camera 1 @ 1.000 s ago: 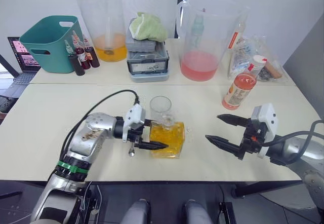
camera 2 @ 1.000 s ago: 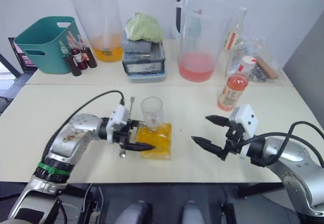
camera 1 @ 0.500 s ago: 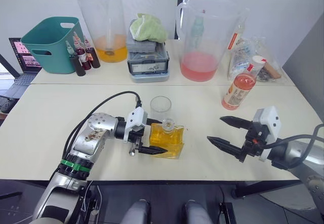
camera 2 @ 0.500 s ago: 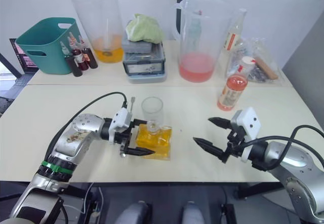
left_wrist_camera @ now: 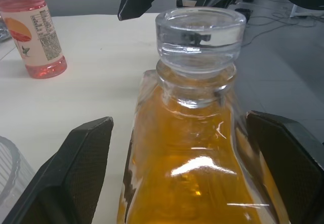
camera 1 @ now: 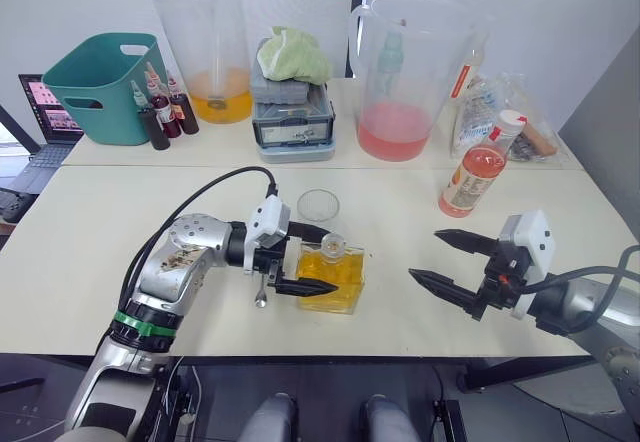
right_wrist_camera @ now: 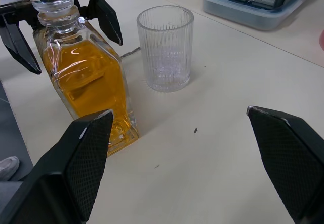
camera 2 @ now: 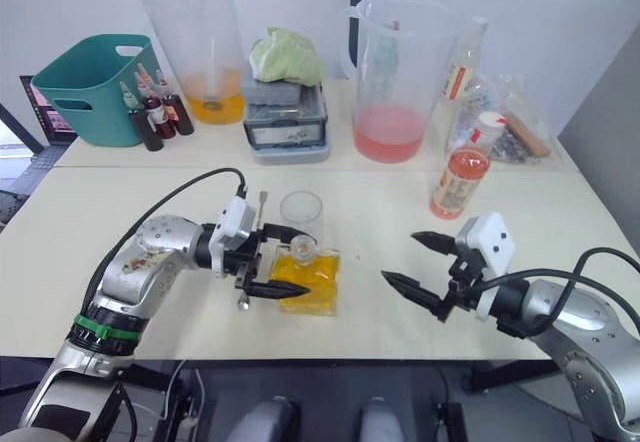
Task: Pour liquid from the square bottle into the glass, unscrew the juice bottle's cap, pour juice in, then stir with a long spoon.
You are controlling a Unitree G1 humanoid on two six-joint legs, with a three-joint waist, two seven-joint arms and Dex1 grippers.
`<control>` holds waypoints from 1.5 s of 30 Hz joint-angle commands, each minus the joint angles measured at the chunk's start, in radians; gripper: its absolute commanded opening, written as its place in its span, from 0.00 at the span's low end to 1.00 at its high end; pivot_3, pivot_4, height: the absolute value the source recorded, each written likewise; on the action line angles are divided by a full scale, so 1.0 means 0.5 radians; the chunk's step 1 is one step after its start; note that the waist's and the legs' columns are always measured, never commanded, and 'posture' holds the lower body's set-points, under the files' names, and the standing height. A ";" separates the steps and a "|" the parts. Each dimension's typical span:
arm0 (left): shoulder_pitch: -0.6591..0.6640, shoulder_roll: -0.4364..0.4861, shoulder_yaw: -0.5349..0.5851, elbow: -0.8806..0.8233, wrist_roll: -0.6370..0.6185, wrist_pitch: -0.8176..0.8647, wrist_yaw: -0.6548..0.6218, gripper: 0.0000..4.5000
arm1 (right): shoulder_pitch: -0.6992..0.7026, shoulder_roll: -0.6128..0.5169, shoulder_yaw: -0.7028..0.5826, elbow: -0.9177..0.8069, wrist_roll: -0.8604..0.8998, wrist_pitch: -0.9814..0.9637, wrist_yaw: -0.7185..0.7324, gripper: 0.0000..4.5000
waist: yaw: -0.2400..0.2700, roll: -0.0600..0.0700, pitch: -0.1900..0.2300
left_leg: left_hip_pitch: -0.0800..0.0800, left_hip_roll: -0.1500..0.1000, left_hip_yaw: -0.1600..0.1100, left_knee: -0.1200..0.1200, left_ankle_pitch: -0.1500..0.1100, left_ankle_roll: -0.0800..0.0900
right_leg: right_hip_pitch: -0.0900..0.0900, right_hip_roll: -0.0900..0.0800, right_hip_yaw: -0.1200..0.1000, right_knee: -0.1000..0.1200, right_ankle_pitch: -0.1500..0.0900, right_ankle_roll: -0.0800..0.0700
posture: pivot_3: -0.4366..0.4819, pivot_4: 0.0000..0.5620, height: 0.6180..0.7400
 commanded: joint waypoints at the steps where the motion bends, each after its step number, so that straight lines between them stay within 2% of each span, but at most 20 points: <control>1: -0.004 -0.015 -0.003 -0.072 -0.011 0.001 0.025 0.99 | -0.024 -0.013 -0.066 -0.035 0.045 0.000 0.007 1.00 | 0.001 0.000 0.000 | 0.000 0.000 0.000 0.000 0.000 0.000 | 0.000 0.000 0.000 0.000 0.000 0.000 | 0.48 0.27 1.00; 3: -0.011 -0.034 -0.001 -0.078 -0.027 0.015 0.041 0.99 | -0.030 -0.019 -0.069 -0.032 0.045 0.003 0.011 1.00 | 0.001 0.000 0.000 | 0.000 0.000 0.000 0.000 0.000 0.000 | 0.000 0.000 0.000 0.000 0.000 0.000 | 0.48 0.27 1.00; 9: 0.020 -0.015 0.001 -0.130 -0.064 0.080 0.009 0.62 | -0.083 -0.037 -0.047 -0.045 0.069 0.045 0.005 1.00 | 0.000 0.000 0.000 | 0.000 0.000 0.000 0.000 0.000 0.000 | 0.000 0.000 0.000 0.000 0.000 0.000 | 0.48 0.27 1.00; 11: 0.022 -0.007 -0.007 -0.122 -0.048 0.071 -0.003 0.62 | -0.164 -0.041 -0.009 -0.046 0.067 0.055 -0.009 1.00 | -0.004 0.000 0.000 | 0.000 0.000 0.000 0.000 0.000 0.000 | 0.000 0.000 0.000 0.000 0.000 0.000 | 0.48 0.27 1.00; 13: 0.023 -0.005 -0.009 -0.122 -0.043 0.069 -0.002 0.62 | -0.385 0.008 0.065 -0.049 0.111 0.086 -0.080 1.00 | -0.010 0.001 0.000 | 0.001 0.000 0.001 0.000 0.000 0.000 | 0.000 0.000 0.000 0.000 0.000 0.000 | 0.48 0.27 1.00; 16: 0.021 -0.009 -0.015 -0.115 -0.026 0.051 0.007 0.62 | -0.734 0.102 0.277 -0.061 0.197 0.237 -0.183 1.00 | -0.012 0.001 -0.001 | 0.002 0.002 0.002 0.000 0.000 0.000 | 0.000 0.001 0.000 0.000 0.000 0.000 | 0.48 0.27 1.00; 20: 0.024 -0.021 -0.024 -0.115 -0.018 0.039 0.018 0.62 | -0.996 0.208 0.526 -0.046 0.305 0.472 -0.251 1.00 | -0.005 0.001 -0.001 | 0.000 0.002 0.001 0.000 0.000 0.000 | -0.001 0.001 0.000 0.000 0.000 0.000 | 0.48 0.27 1.00; 33: 0.048 -0.006 -0.017 -0.161 -0.022 0.044 0.038 0.62 | -1.139 0.315 0.678 -0.002 0.366 0.628 -0.234 1.00 | -0.003 0.002 -0.001 | -0.002 0.001 0.001 0.001 -0.001 0.001 | -0.004 0.000 0.000 0.001 0.001 -0.001 | 0.48 0.27 1.00; 37: 0.056 0.003 -0.014 -0.175 -0.024 0.047 0.044 0.62 | -1.143 0.323 0.706 0.028 0.323 0.607 -0.221 0.74 | -0.004 0.002 -0.001 | -0.002 0.001 0.001 0.001 -0.001 0.001 | -0.004 0.000 0.000 0.001 0.001 -0.001 | 0.48 0.27 1.00; 42: 0.064 0.013 -0.009 -0.185 -0.025 0.046 0.049 0.62 | -1.145 0.333 0.712 0.046 0.286 0.589 -0.201 0.34 | -0.004 0.002 -0.001 | -0.002 0.001 0.001 0.001 -0.001 0.001 | -0.005 0.000 0.000 0.002 0.001 -0.001 | 0.48 0.27 1.00; 44: 0.079 0.028 -0.001 -0.193 -0.027 0.045 0.046 0.62 | -1.152 0.342 0.706 0.053 0.274 0.575 -0.194 0.24 | -0.005 0.002 -0.001 | -0.002 0.001 0.001 0.001 -0.001 0.001 | -0.005 0.000 0.000 0.002 0.001 -0.001 | 0.48 0.27 1.00; 45: 0.085 0.037 0.001 -0.194 -0.023 0.041 0.044 0.62 | -1.158 0.349 0.699 0.054 0.275 0.572 -0.192 0.24 | -0.005 0.002 -0.001 | -0.002 0.001 0.001 0.001 -0.001 0.001 | -0.005 0.000 0.000 0.002 0.001 -0.001 | 0.48 0.27 1.00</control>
